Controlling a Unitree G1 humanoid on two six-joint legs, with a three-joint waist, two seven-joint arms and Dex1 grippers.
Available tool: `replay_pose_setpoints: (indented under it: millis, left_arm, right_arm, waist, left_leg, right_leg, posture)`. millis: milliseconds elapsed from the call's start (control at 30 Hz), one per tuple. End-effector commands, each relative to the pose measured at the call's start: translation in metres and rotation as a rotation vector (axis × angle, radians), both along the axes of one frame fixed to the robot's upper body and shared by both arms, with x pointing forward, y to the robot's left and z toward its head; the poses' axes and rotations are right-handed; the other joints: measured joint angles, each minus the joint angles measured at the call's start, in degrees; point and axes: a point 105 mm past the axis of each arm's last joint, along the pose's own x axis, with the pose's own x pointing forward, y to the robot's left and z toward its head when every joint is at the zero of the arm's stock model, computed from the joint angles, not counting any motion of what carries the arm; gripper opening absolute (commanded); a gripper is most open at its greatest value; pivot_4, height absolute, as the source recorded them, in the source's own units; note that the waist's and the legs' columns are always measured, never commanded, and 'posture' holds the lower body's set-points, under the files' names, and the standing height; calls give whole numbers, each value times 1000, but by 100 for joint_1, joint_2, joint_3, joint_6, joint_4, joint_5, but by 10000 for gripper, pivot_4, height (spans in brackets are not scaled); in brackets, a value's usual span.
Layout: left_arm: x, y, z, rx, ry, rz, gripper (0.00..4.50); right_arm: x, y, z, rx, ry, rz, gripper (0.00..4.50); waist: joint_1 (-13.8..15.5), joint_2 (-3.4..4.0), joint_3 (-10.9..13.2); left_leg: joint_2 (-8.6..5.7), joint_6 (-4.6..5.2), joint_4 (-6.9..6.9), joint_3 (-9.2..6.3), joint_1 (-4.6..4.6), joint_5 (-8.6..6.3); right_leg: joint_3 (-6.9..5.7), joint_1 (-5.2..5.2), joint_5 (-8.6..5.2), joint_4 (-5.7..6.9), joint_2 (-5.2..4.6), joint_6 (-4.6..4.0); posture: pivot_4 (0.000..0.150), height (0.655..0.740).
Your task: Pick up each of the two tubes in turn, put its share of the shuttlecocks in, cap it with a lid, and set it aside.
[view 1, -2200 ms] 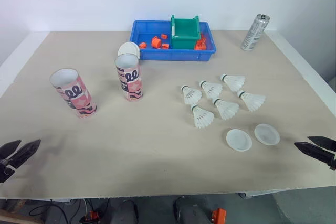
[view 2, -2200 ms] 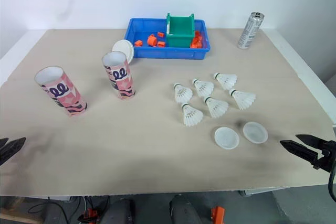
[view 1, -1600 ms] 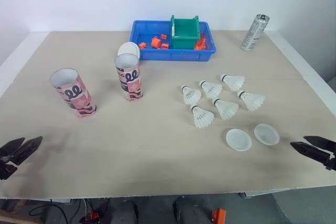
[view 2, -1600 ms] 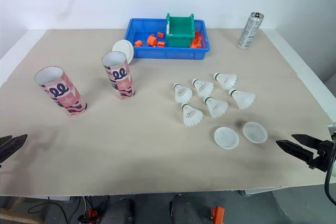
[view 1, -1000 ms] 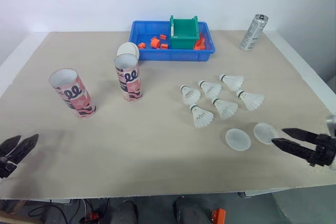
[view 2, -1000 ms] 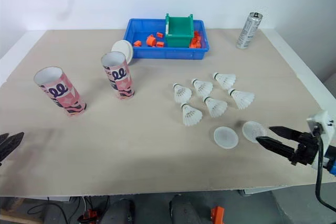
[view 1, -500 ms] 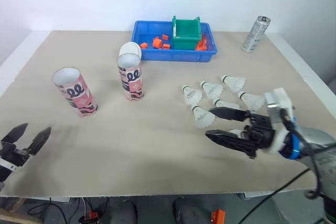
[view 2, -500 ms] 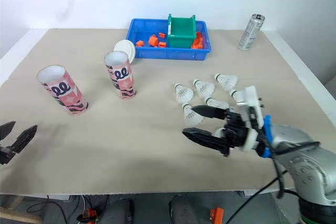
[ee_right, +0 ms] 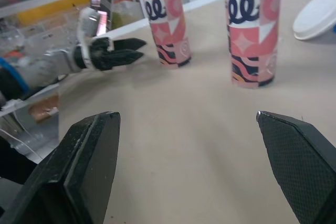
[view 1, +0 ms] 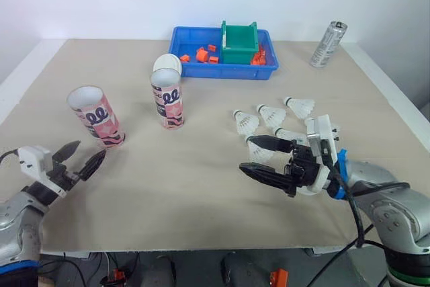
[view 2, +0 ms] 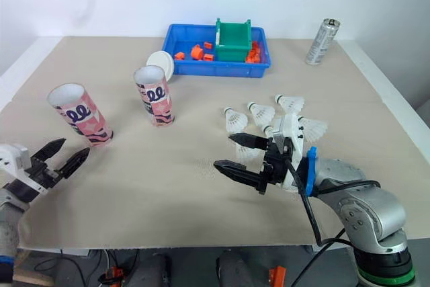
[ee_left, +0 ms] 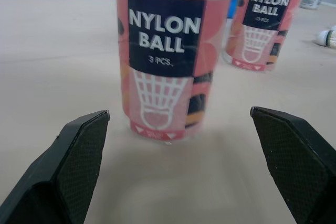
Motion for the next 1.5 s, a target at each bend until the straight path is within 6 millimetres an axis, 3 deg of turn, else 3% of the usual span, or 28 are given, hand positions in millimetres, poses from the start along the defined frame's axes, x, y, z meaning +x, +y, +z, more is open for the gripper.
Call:
replay_pose_setpoints:
  millis: [33,167,300,600,733,833,900,1267,1500]
  left_arm:
    - [18,7,9,79,-38,17,45000]
    - [34,7,8,71,-43,17,45000]
    - [53,-5,9,48,-41,-34,45000]
    - [75,-13,18,49,-80,-59,45000]
    - [75,-12,16,48,-79,-61,45000]
    - [75,-13,14,39,-73,-64,36769]
    - [75,-15,12,29,-63,-80,28118]
    - [68,-17,18,70,-73,-125,28118]
    - [31,-43,26,298,115,-504,28118]
  right_arm:
    - [-11,9,14,28,-55,46,44586]
    - [-15,11,15,39,-56,43,44586]
    - [-17,11,16,45,-58,32,44586]
    - [-20,11,15,41,-61,17,44586]
    - [-21,9,15,39,-61,7,44586]
    - [-21,9,16,39,-65,5,45000]
    - [-22,10,17,40,-65,5,45000]
    - [-24,10,15,29,-55,13,45000]
    - [-14,9,6,3,-35,-17,45000]
  waist:
    - [-1,0,0]
    - [0,0,0]
    - [4,-1,0]
    - [31,0,0]
    - [35,1,1]
    - [42,1,1]
    - [51,1,1]
    - [77,1,1]
    - [75,4,3]
  left_leg:
    - [0,0,0,-9,-2,5]
    - [0,0,0,-14,-4,6]
    - [-1,0,0,-21,-9,6]
    - [-4,-1,0,-54,-16,10]
    - [-2,1,0,-69,-18,12]
    - [-2,4,0,-76,-22,17]
    - [-2,5,0,-79,-21,20]
    - [-2,10,0,-84,-21,25]
    - [1,8,-5,-86,-21,26]
  right_leg:
    - [-10,0,2,0,1,-3]
    - [-14,0,3,1,1,-3]
    - [-24,0,3,2,0,-4]
    - [-58,3,8,2,0,-12]
    - [-78,5,9,2,0,-20]
    - [-86,6,11,3,0,-23]
    - [-89,8,12,4,0,-25]
    - [-97,9,14,9,0,-29]
    - [-99,7,14,10,0,-31]
  posture:
    - [1500,7384]
    - [1500,7384]
    - [1500,7384]
    - [1500,7384]
    - [1500,7384]
    - [1500,7384]
    - [1500,7384]
    - [1500,7384]
    - [1500,7384]
